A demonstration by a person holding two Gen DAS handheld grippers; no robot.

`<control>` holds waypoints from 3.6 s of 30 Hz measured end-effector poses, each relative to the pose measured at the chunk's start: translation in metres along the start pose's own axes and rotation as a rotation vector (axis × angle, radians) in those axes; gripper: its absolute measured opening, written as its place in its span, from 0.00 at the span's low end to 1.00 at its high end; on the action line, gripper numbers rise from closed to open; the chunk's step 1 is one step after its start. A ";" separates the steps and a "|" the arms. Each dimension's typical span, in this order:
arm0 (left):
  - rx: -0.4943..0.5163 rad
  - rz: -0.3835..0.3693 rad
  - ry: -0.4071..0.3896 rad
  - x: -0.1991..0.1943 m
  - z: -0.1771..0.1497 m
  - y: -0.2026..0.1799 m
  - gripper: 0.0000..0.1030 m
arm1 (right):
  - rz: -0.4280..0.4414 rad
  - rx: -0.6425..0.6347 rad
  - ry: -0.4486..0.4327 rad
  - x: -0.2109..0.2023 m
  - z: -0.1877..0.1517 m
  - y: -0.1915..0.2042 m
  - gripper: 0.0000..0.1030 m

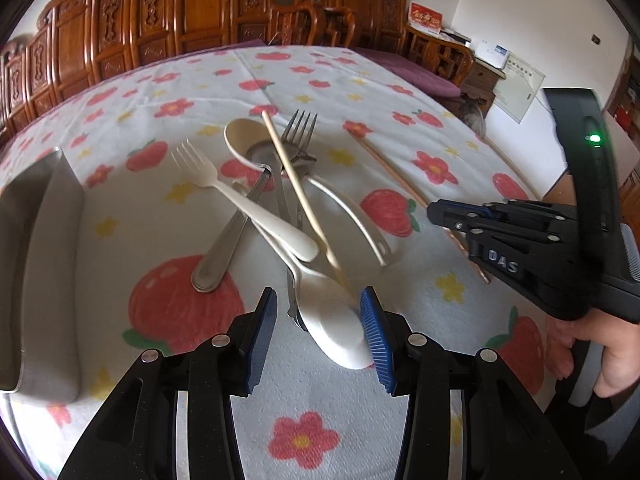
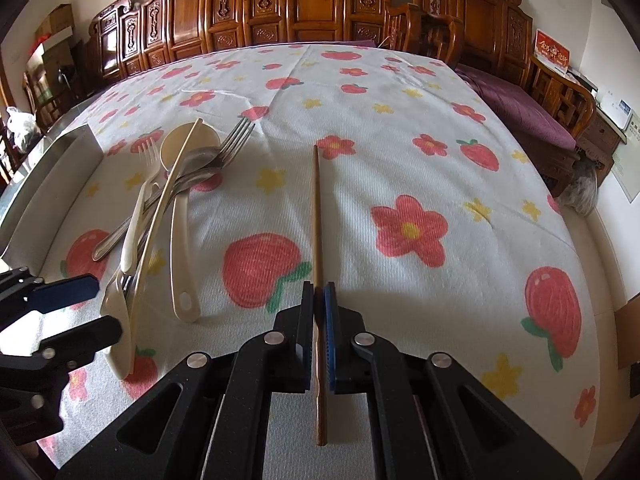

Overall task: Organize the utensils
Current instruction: 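Grasp a white plastic spoon from the pile with the left tool, then carry the white spoon into the metal tray and open the left tool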

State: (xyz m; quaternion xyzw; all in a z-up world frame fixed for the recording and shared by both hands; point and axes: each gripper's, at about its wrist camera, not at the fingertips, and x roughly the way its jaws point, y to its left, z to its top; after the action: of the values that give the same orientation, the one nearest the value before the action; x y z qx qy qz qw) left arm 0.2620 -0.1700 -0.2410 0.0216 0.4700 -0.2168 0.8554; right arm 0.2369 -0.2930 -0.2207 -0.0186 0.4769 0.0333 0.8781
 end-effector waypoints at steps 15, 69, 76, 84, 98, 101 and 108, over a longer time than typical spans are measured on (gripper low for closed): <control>-0.018 0.001 0.019 -0.010 -0.004 -0.002 0.17 | 0.017 0.012 0.003 0.000 0.001 -0.001 0.06; 0.002 0.161 -0.148 -0.119 0.022 0.052 0.03 | 0.167 -0.117 -0.166 -0.059 0.016 0.078 0.06; -0.045 0.193 -0.142 -0.127 0.018 0.079 0.04 | 0.196 -0.151 -0.178 -0.068 0.014 0.097 0.06; -0.104 0.218 -0.138 -0.135 0.013 0.113 0.04 | 0.232 -0.209 -0.169 -0.073 0.008 0.127 0.06; -0.156 0.265 -0.089 -0.118 0.005 0.171 0.04 | 0.248 -0.266 -0.141 -0.072 -0.005 0.158 0.06; -0.169 0.257 -0.068 -0.108 0.001 0.179 0.04 | 0.245 -0.270 -0.132 -0.070 -0.007 0.161 0.06; -0.189 0.240 -0.054 -0.093 -0.005 0.188 0.04 | 0.248 -0.261 -0.113 -0.071 -0.005 0.161 0.06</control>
State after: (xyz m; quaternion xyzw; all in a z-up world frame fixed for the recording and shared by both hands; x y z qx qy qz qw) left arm 0.2882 0.0342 -0.1992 -0.0087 0.4591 -0.0684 0.8857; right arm 0.1820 -0.1360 -0.1638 -0.0717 0.4169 0.2038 0.8829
